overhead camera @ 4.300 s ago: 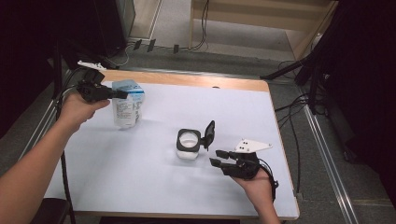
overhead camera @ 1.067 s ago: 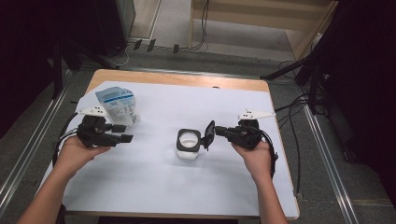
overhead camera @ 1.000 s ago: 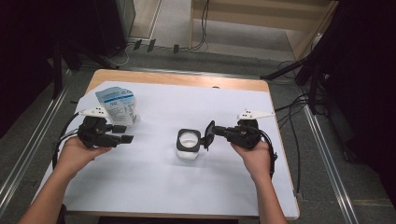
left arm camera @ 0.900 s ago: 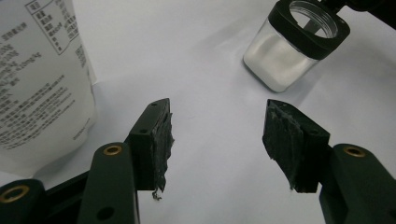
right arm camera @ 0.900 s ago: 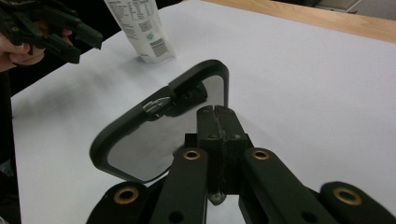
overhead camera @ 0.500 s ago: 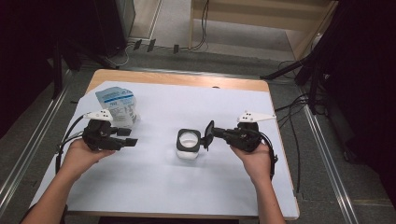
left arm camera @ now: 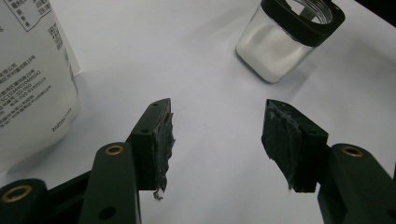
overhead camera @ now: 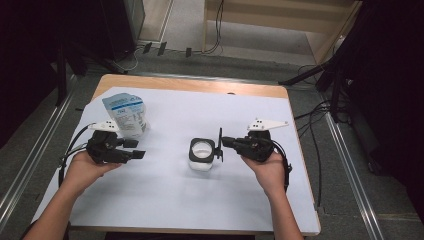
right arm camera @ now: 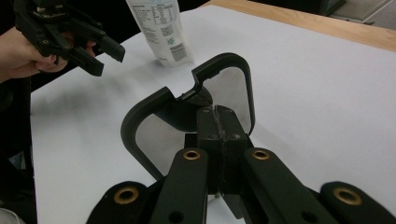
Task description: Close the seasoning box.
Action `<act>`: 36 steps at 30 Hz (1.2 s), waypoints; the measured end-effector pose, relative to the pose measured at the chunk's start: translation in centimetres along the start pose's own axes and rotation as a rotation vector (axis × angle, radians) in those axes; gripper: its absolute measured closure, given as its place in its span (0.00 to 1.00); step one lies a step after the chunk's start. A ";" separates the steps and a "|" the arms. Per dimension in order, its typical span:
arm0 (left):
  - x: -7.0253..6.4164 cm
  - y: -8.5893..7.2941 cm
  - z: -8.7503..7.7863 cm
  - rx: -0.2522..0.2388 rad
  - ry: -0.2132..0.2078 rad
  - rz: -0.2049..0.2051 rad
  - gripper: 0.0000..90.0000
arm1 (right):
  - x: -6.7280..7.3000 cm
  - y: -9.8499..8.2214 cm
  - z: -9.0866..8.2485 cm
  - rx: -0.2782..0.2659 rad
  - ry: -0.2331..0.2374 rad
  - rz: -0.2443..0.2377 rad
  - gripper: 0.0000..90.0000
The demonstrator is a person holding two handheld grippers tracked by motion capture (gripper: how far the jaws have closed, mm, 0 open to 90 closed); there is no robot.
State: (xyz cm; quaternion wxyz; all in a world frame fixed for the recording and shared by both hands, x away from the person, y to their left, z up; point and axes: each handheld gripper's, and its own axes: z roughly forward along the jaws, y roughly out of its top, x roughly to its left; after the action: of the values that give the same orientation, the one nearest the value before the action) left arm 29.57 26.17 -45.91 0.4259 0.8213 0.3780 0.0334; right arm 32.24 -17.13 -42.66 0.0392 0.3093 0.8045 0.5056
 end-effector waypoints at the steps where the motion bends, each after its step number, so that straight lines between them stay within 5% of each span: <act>1: 0.0 -0.1 0.0 -0.002 -0.001 -0.004 0.49 | 0.0 0.0 0.1 0.001 0.001 -0.001 1.00; 36: 0.3 -0.4 -0.1 0.001 0.012 -0.008 0.49 | -0.1 -0.3 3.4 0.058 0.017 0.004 1.00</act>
State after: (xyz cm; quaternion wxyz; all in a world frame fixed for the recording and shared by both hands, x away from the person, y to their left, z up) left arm 29.47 26.61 -46.22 0.4233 0.8199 0.3838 0.0362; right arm 33.43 -14.64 -44.61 0.0225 0.3075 0.8185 0.4848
